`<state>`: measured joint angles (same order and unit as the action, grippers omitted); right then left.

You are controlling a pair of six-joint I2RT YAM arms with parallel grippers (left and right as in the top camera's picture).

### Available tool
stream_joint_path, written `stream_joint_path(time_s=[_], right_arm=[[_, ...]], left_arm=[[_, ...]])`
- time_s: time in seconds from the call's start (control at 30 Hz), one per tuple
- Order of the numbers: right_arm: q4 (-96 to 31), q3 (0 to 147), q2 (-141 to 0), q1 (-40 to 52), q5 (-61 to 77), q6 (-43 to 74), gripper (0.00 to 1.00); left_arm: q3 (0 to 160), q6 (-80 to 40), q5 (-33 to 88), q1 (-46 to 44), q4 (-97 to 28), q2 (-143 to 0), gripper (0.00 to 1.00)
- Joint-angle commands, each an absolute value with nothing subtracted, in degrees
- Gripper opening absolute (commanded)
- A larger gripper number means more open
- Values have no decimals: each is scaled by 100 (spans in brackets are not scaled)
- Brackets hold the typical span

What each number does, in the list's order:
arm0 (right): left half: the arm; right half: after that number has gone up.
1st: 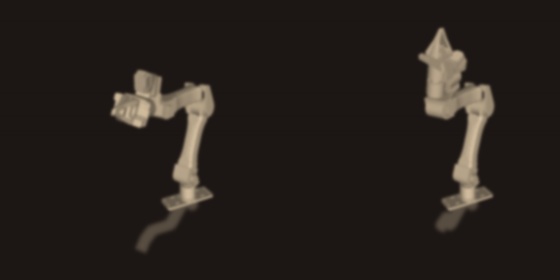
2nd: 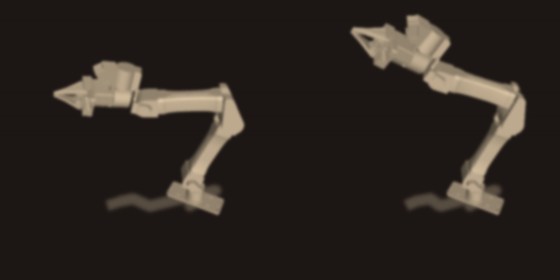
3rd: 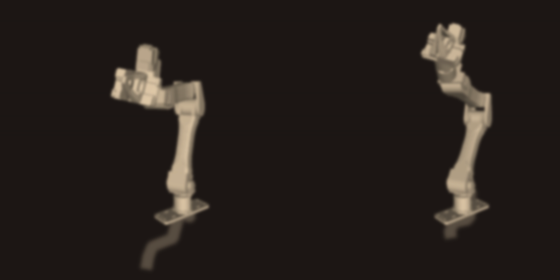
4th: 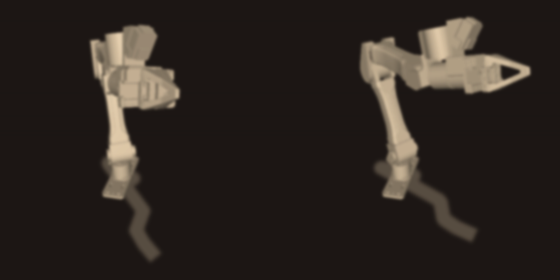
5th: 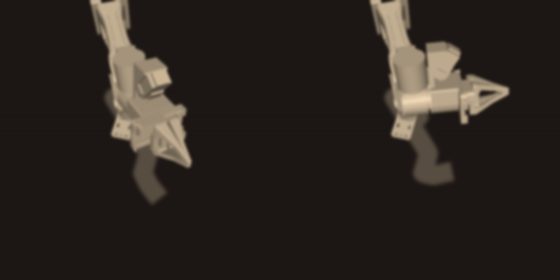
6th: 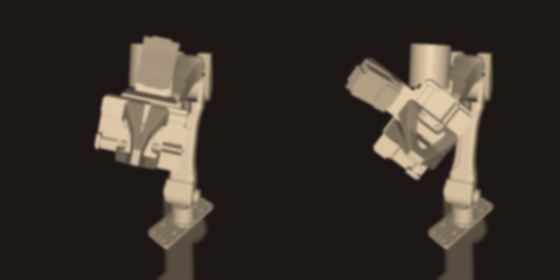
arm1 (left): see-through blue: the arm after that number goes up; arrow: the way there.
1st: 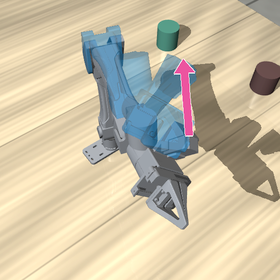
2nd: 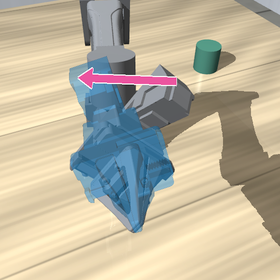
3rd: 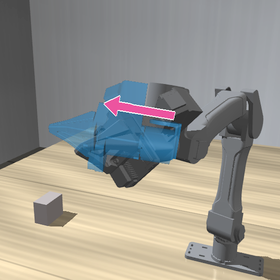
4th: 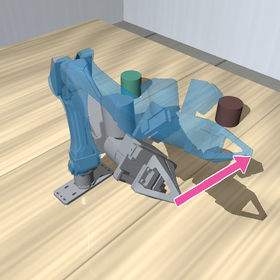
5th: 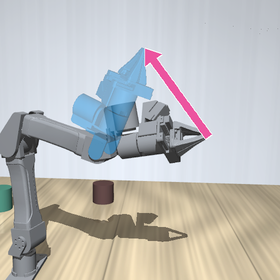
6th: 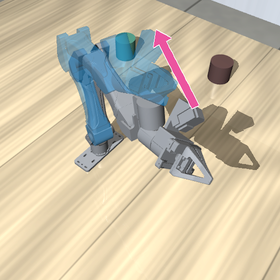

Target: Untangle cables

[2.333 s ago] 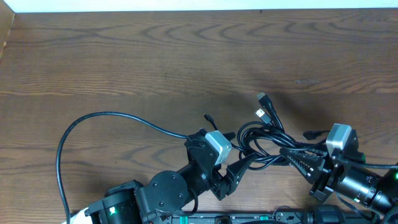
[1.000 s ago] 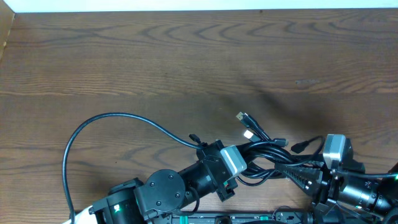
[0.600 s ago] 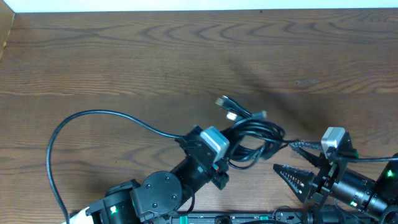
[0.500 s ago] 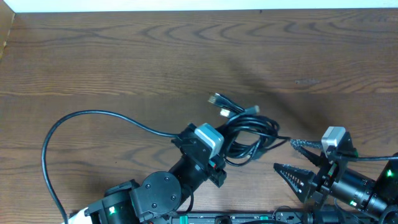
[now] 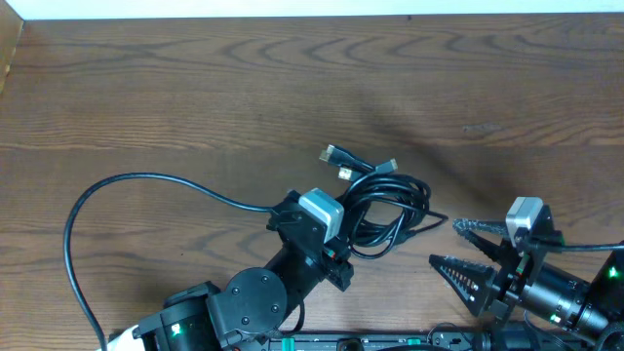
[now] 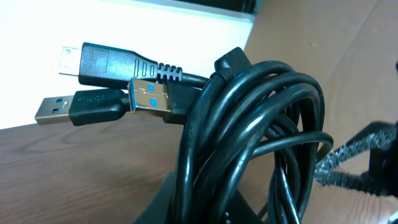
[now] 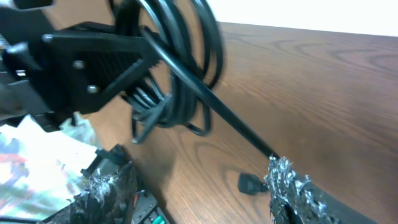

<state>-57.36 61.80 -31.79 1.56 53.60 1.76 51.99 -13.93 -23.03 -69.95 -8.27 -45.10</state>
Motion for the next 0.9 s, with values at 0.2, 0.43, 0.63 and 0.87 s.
stream_joint_path(time_s=[0.2, 0.43, 0.63, 0.87], right_arm=[[-5774, 6215, -3151, 161, 5760, -69, 62], [-5852, 6215, -3151, 158, 5046, -373, 65], [-5684, 6215, -3151, 158, 4582, -375, 66], [-5148, 6215, -3151, 158, 5929, -862, 68]], left_arm=[[5288, 283, -2167, -7011, -982, -4429, 7], [5288, 1439, -2165, -7011, -1041, -4307, 7], [5288, 2043, -1229, -7011, -1197, -3900, 7], [5288, 2246, 84, -7011, -1590, -3588, 7]])
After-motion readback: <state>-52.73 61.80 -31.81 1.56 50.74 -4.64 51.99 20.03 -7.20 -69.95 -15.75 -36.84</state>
